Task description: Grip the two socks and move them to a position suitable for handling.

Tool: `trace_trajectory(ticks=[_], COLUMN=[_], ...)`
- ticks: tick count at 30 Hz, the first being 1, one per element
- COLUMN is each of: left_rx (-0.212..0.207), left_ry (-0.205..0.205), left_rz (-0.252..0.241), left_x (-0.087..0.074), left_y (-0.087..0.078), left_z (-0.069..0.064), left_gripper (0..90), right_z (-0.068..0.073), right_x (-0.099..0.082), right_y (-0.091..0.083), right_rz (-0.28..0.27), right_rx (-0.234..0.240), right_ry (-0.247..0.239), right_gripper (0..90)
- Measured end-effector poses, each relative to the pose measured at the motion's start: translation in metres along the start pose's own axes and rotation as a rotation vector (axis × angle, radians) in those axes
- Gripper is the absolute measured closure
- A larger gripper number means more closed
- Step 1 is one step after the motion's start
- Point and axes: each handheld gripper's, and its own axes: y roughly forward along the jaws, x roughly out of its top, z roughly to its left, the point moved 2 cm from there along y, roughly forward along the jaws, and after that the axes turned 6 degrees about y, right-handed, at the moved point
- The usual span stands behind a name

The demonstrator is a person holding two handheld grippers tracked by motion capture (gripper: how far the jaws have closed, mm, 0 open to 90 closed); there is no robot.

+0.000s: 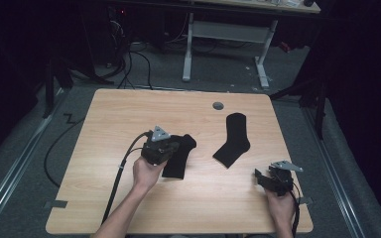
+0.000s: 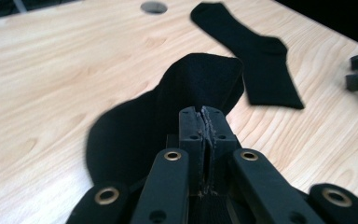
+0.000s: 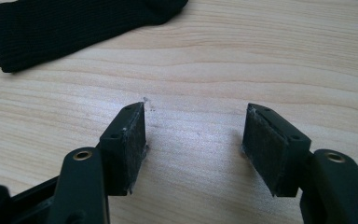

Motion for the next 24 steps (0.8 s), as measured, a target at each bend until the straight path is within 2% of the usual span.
trace_trajectory(ticks=[5, 10, 15, 16, 21, 24], left_rx=[-0.022, -0.066, -0.075, -0.071, -0.082, -0.095], left_ry=[0.008, -0.009, -0.010, 0.007, 0.010, -0.016], left_rz=[-0.010, -0.013, -0.019, -0.012, 0.001, 0.007], left_x=[0.006, 0.011, 0.013, 0.014, 0.011, 0.003], left_y=[0.003, 0.012, 0.019, 0.024, 0.030, 0.034], left_z=[-0.005, -0.013, -0.019, -0.023, -0.027, -0.025], left_gripper=[87.5, 87.4, 87.3, 87.3, 87.2, 87.0], right_z=[0.000, 0.000, 0.000, 0.000, 0.000, 0.000], right_x=[0.000, 0.000, 0.000, 0.000, 0.000, 0.000], right_y=[0.000, 0.000, 0.000, 0.000, 0.000, 0.000], right_rz=[0.000, 0.000, 0.000, 0.000, 0.000, 0.000], right_rx=[0.000, 0.000, 0.001, 0.001, 0.001, 0.001], right_ry=[0.000, 0.000, 0.000, 0.000, 0.000, -0.001], right_gripper=[39.6, 39.6, 39.6, 39.6, 39.6, 39.6])
